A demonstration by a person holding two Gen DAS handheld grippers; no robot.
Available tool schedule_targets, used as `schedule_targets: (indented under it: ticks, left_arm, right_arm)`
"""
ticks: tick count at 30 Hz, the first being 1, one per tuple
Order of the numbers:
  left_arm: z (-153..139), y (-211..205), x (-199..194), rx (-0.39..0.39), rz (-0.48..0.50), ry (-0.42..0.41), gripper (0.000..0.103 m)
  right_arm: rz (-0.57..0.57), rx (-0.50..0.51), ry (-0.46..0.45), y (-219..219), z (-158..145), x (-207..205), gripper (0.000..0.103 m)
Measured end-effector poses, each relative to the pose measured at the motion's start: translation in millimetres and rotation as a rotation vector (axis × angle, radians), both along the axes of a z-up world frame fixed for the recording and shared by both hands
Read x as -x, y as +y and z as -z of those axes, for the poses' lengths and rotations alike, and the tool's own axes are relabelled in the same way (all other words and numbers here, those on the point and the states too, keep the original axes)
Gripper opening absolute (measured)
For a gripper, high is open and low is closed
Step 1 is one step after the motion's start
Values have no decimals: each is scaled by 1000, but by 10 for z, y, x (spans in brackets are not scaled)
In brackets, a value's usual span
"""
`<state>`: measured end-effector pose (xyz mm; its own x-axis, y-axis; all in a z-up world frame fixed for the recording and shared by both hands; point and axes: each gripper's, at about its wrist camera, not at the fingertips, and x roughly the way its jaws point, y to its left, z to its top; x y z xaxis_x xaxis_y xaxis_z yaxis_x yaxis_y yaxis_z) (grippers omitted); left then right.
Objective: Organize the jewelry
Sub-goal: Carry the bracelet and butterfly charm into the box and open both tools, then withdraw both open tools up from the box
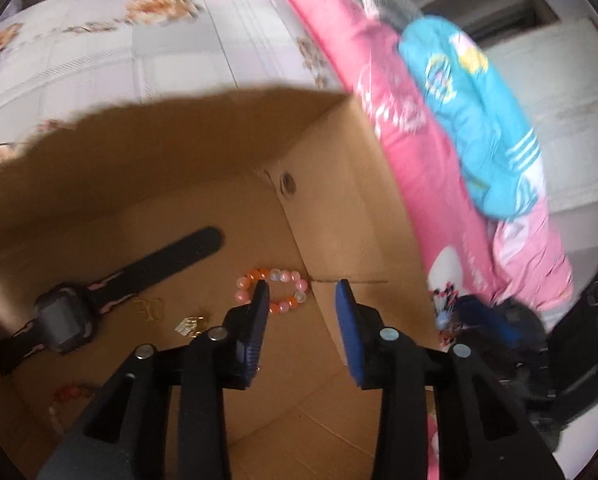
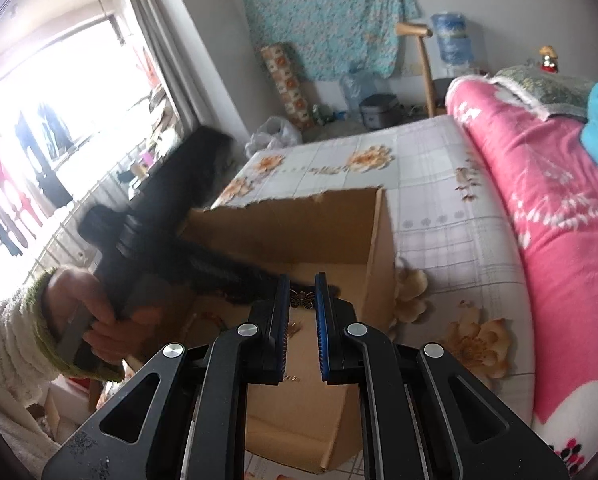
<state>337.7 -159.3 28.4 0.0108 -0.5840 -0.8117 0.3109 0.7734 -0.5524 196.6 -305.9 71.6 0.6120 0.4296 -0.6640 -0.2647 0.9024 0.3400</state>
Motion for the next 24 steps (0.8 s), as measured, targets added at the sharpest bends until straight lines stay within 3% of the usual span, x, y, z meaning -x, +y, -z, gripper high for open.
schedule_targets:
  ticks: [7,14,20,24]
  left_arm:
    - [-585,615,272,32,-129,-203,51]
    - [-847,1115,972,-52,-218,-414,74]
    - [-879,1398,1445,-78,-317,-515,83]
    - [-891,1432,1627,-142,-350,-570,87]
  right_arm:
    - [-109,89,158,316,180,-278,11]
    - [-179,234,255,580,325,-434,13]
    - [-133,194,200,490,104,-281,16]
    - [-62,140,112,373,-126,-12,28]
